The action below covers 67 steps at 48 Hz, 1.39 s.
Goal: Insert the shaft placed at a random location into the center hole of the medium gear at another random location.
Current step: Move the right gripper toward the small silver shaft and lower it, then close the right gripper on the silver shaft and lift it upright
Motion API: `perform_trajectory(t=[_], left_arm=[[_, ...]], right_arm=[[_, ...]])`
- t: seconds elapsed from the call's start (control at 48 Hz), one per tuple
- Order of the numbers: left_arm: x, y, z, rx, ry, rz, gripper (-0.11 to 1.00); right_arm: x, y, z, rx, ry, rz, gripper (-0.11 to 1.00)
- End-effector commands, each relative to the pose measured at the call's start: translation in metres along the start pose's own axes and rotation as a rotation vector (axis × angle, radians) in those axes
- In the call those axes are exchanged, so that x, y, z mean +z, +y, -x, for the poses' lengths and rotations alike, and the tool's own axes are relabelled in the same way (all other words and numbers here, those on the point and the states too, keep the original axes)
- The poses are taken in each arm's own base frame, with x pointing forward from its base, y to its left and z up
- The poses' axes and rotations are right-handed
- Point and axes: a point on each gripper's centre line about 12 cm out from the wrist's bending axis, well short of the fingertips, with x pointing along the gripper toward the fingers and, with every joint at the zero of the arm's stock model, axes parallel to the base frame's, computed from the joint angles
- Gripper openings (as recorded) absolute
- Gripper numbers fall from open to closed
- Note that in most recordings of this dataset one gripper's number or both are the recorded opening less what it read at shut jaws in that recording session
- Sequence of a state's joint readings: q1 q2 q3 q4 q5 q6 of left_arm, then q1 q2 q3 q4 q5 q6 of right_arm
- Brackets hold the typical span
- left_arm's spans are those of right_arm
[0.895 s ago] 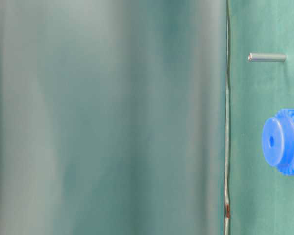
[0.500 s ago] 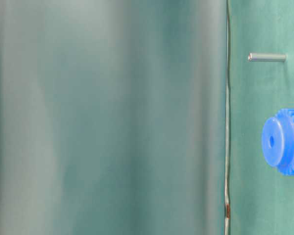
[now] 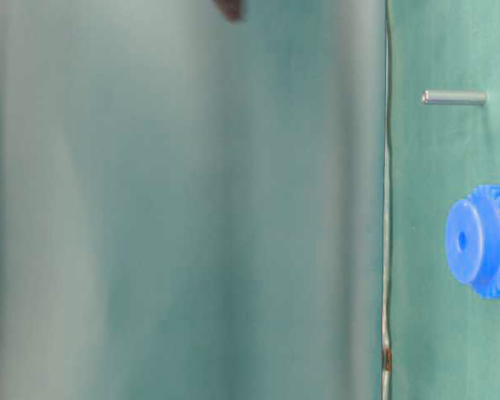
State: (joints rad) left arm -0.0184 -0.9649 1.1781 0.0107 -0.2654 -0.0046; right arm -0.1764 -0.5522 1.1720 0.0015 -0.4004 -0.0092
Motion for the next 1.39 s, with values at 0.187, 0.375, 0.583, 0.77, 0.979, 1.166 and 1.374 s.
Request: perform_trajectory(t=[0.187, 0.375, 0.583, 0.77, 0.979, 1.166, 1.374], left_arm=[[0.010, 0.000, -0.003, -0.002, -0.025, -0.001, 0.00], [0.009, 0.000, -0.003, -0.002, -0.023, -0.001, 0.00], [0.009, 0.000, -0.003, -0.002, -0.021, -0.001, 0.00], [0.008, -0.001, -0.003, -0.004, -0.015, -0.003, 0.00], [0.008, 0.000, -0.003, -0.002, -0.015, -0.001, 0.00], [0.007, 0.000, -0.003, -0.002, -0.011, 0.000, 0.00], [0.007, -0.001, -0.003, -0.004, -0.014, 0.000, 0.00]], right_arm=[[-0.027, -0.015, -0.045, -0.049, 0.093, 0.002, 0.83], [-0.052, -0.030, -0.066, -0.092, 0.135, -0.009, 0.82], [-0.072, -0.041, -0.077, -0.124, 0.164, -0.022, 0.82], [-0.085, -0.044, -0.085, -0.132, 0.198, -0.026, 0.82], [-0.087, -0.045, -0.090, -0.132, 0.204, -0.026, 0.82], [-0.088, -0.045, -0.089, -0.133, 0.204, -0.029, 0.79], [-0.088, -0.045, -0.089, -0.133, 0.209, -0.029, 0.51]])
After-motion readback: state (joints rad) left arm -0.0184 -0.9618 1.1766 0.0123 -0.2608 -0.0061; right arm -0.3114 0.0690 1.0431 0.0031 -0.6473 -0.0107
